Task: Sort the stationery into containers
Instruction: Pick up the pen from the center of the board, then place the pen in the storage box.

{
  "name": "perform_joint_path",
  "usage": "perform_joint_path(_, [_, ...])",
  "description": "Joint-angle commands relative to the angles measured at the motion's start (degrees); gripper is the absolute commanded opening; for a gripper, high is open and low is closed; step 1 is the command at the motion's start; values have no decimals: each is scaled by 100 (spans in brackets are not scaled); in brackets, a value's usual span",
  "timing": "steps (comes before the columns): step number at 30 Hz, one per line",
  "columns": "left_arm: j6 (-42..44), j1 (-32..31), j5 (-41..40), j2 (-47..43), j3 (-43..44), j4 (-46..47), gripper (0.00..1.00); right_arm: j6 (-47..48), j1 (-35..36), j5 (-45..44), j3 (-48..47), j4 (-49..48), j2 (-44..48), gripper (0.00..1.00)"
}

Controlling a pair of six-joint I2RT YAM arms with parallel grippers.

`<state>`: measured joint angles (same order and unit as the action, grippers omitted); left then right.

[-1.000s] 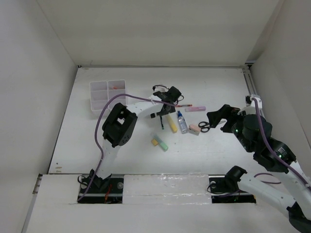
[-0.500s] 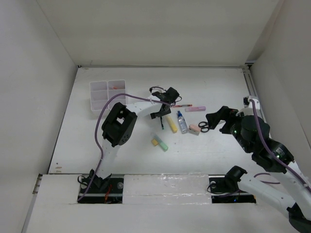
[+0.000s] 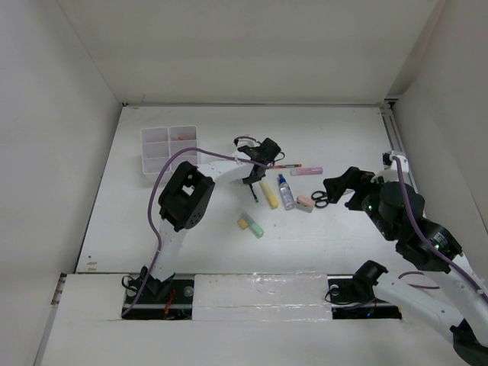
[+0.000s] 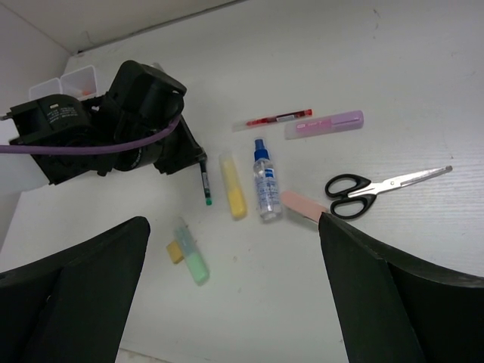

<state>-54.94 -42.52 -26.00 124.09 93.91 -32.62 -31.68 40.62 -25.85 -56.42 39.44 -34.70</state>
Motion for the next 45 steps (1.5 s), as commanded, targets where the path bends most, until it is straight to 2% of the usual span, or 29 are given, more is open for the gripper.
perform_joint_path(1, [-114,113,341,212,-513,-148,0,83,51,45,-35,-253,121,100])
perform_joint_path(4, [-114,174,280,63,-724,-61,0,83,51,45,-35,-253,121,100])
perform_joint_path(10, [562,174,-18,-894,-909,450,0,136,51,158,26,-358,121,100])
perform_joint_path(13, [747,174,-458,-1518,-778,511,0,136,51,228,26,-463,173,100])
perform_joint_path(18, [1126,314,-652,-2204,-330,687,0,136,51,229,79,-516,227,100])
perform_joint_path(24, [1117,560,-1933,-2679,180,582,0,241,51,352,26,-516,174,100])
perform_joint_path(30, [642,1140,-3330,-3030,76,633,0,356,51,466,26,-630,174,100])
perform_joint_path(33, [564,1455,-3981,-3084,-66,994,0,356,51,519,79,-700,227,100])
perform_joint_path(37, [1009,2080,-3719,-3084,-364,1854,0,356,51,729,132,-815,165,100])
perform_joint_path(38, [1220,2134,-3719,-3145,-599,2439,0,356,51,800,132,-815,113,100])
perform_joint_path(41, [1765,2134,-3974,-3207,-926,3415,0,356,51,853,132,-815,60,100])
perform_joint_path(45, [2100,2134,-4351,-3207,-1506,4375,0,356,51,905,184,-938,-63,100])
